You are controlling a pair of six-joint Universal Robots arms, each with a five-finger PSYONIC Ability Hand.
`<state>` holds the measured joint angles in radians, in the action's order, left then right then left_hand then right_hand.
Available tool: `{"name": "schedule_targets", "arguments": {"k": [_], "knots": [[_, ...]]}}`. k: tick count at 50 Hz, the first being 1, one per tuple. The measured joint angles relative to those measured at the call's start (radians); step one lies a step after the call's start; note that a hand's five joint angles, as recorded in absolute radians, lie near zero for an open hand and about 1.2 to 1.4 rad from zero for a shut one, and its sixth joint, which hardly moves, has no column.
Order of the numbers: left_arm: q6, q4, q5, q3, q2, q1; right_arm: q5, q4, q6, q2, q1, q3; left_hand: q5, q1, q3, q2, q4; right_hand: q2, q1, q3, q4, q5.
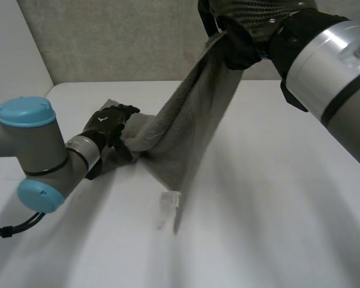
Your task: Fold the towel.
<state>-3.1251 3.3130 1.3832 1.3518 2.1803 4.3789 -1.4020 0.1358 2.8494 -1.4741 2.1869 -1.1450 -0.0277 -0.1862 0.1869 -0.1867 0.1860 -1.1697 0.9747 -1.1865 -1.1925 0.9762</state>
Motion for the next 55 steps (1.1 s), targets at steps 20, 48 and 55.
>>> {"name": "schedule_targets", "arguments": {"k": [20,48,55], "knots": [[-0.031,0.047,0.179,-0.044,0.095,-0.017,0.003,0.021,-0.039,-0.155,-0.193,-0.126,-0.959,-0.953,0.989,-0.991,0.989,0.0,0.0,0.0,0.0,0.0],[-0.547,-0.475,0.231,0.253,-0.267,-0.024,0.021,0.315,-0.503,0.329,-0.212,-0.34,-0.996,-0.976,1.028,-1.03,1.031,0.0,0.0,0.0,0.0,0.006],[-0.622,-0.579,0.31,0.107,-0.094,-0.028,-0.01,0.338,-0.611,0.432,-0.206,-0.236,-0.996,-0.976,1.028,-1.03,1.031,0.0,0.0,0.0,0.0,0.006]]}}
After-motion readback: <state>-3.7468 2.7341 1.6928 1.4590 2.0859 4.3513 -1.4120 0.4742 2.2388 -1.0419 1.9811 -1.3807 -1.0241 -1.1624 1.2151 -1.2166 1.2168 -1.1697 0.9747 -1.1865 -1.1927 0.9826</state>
